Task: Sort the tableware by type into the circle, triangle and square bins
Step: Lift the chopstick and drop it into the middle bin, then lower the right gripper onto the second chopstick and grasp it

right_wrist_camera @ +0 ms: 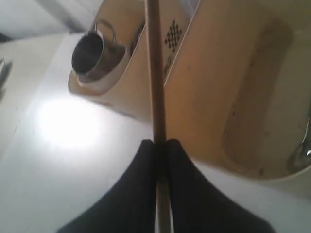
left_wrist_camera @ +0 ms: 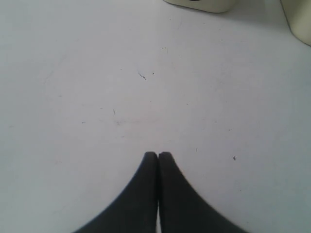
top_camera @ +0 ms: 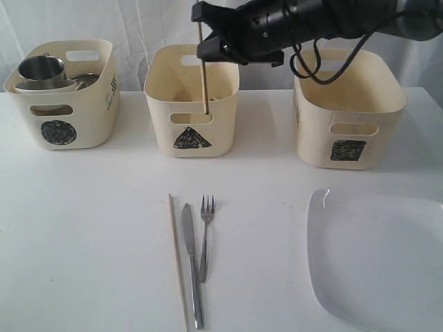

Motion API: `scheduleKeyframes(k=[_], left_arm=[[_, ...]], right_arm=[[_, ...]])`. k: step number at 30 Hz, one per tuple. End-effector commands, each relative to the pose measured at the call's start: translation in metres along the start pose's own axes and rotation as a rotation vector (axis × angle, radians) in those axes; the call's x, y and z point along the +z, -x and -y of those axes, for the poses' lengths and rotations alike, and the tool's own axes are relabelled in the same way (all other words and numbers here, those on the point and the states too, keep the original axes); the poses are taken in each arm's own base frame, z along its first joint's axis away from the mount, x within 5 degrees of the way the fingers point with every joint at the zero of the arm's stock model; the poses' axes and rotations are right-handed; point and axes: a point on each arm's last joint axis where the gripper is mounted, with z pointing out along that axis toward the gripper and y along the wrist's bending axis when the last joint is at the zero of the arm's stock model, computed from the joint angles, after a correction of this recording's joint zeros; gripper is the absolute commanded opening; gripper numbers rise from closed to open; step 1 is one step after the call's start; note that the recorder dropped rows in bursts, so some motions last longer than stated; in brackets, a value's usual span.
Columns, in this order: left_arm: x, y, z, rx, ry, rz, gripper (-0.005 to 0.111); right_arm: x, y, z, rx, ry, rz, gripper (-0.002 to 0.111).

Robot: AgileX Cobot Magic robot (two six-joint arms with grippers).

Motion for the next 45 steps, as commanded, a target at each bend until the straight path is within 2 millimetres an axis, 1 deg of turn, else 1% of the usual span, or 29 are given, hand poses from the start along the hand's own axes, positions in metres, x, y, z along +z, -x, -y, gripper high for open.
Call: scheduleKeyframes(k=[1,3,4,5,6,10,13,15,16,17,18,19,21,22,25,27,28,30,31,32,34,36,37,39,41,43,45], left_arm=[[0.001,-0.006,-0.001,-0.001,0.010,-0.049,0.000],[0.001,-0.006,-0.001,-0.001,0.010,-0.049,0.000],[0.001,-0.006,-0.001,-0.001,0.010,-0.049,0.000],[0.001,-0.006,-0.001,-0.001,0.010,-0.049,0.000],[0.001,-0.006,-0.001,-0.001,0.010,-0.049,0.000],[0.001,-0.006,-0.001,-0.001,0.010,-0.049,0.000],[0.001,-0.006,-0.001,-0.001,0.010,-0.049,0.000],[0.001,-0.006,-0.001,-0.001,0.010,-0.049,0.000],[0.001,-0.006,-0.001,-0.001,0.010,-0.049,0.000],[0.001,-0.006,-0.001,-0.001,0.010,-0.049,0.000],[0.001,-0.006,-0.001,-0.001,0.010,-0.049,0.000],[0.001,-0.006,-0.001,-0.001,0.010,-0.049,0.000],[0.001,-0.006,-0.001,-0.001,0.010,-0.049,0.000],[0.001,-0.006,-0.001,-0.001,0.010,-0.049,0.000],[0.001,-0.006,-0.001,-0.001,0.010,-0.049,0.000],[0.001,-0.006,-0.001,-0.001,0.010,-0.049,0.000],[0.001,-0.006,-0.001,-0.001,0.010,-0.049,0.000],[0.001,-0.006,-0.001,-0.001,0.010,-0.049,0.000],[0.001,-0.006,-0.001,-0.001,0.010,-0.049,0.000],[0.001,-0.006,-0.001,-0.001,0.010,-0.049,0.000],[0.001,-0.006,-0.001,-0.001,0.010,-0.049,0.000],[0.001,-0.006,-0.001,-0.001,0.010,-0.049,0.000],[0.001,-0.006,-0.001,-0.001,0.010,-0.049,0.000],[0.001,-0.006,-0.001,-0.001,0.010,-0.049,0.000],[0.001,-0.006,-0.001,-0.001,0.010,-0.049,0.000],[0.001,-0.006,-0.001,-0.001,0.010,-0.049,0.000],[0.001,-0.006,-0.001,-0.001,0.010,-0.049,0.000]], right_arm=[[0.001,0.016,0.019,0.017,0.008,0.159,0.000],[0.009,0.017,0.024,0.020,0.032,0.213,0.000],[0.019,0.016,0.032,0.028,0.056,0.255,0.000],[0.023,0.015,0.035,0.041,0.079,0.280,0.000],[0.032,0.012,0.041,-0.021,0.086,0.280,0.000],[0.053,0.009,0.058,-0.061,0.056,0.273,0.000],[0.059,0.015,0.071,-0.063,-0.046,0.314,0.000],[0.061,0.016,0.075,-0.062,-0.070,0.325,0.001],[0.062,0.017,0.075,-0.079,-0.070,0.325,0.004],[0.063,0.016,0.074,-0.106,-0.061,0.319,0.012],[0.063,0.015,0.073,-0.116,-0.047,0.314,0.019],[0.064,0.015,0.070,-0.124,-0.018,0.305,0.031],[0.063,0.015,0.067,-0.130,0.010,0.300,0.043],[0.063,0.015,0.066,-0.128,0.017,0.300,0.044],[0.058,0.018,0.060,-0.062,0.072,0.294,0.044],[0.050,0.017,0.055,-0.051,0.118,0.225,0.040],[0.045,0.016,0.052,-0.047,0.130,0.166,0.034],[0.035,0.009,0.046,-0.060,0.095,0.022,0.016],[0.029,0.003,0.045,-0.089,0.057,-0.076,0.003],[0.026,-0.005,0.040,-0.122,0.019,-0.186,0.000],[0.021,-0.024,0.029,-0.173,-0.071,-0.383,0.000],[0.021,-0.048,0.017,-0.245,-0.185,-0.558,0.000],[0.024,-0.062,0.007,-0.266,-0.245,-0.622,0.000],[0.031,-0.094,-0.015,-0.301,-0.347,-0.701,0.000],[0.039,-0.125,-0.039,-0.340,-0.442,-0.721,0.000],[0.049,-0.150,-0.059,-0.382,-0.478,-0.695,0.000],[0.058,-0.170,-0.078,-0.431,-0.454,-0.674,0.000]])
